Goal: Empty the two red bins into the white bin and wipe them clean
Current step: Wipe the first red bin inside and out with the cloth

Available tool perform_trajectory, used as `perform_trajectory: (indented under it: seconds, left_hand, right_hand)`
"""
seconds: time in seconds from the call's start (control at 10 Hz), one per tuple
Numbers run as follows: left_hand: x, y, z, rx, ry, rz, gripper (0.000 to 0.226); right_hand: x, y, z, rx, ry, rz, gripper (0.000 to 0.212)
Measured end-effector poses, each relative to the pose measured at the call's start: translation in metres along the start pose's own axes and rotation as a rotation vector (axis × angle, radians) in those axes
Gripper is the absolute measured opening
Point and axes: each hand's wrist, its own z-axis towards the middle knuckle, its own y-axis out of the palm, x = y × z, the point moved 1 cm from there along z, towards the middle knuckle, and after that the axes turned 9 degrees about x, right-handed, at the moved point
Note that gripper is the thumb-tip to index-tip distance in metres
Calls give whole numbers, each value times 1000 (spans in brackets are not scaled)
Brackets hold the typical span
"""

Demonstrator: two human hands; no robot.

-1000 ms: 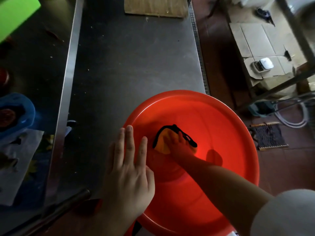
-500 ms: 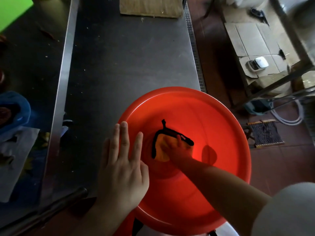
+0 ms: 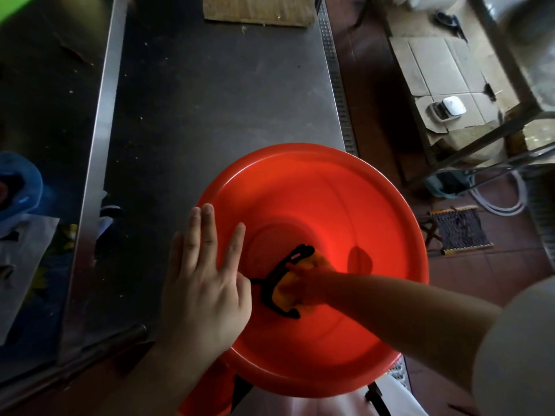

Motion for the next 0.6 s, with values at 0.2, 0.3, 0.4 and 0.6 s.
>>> perform_trajectory:
  seconds: [0.2,0.3,0.4,0.6]
  left_hand:
    - [0,2,0,39,15,-30,68]
    - [2,3,1,42,9,-29,68]
    - [2,3,0,48,16,-26,67]
    - [0,4,-3,56,-7,-34,64]
  right_hand:
    - [17,-23,-14,39,113,273,60]
    - [-5,-10,0,-72,-139,-182,56]
    - [-32,-8,23,48,-213,-102,54]
    - [-22,-30,68,240,120,215,59]
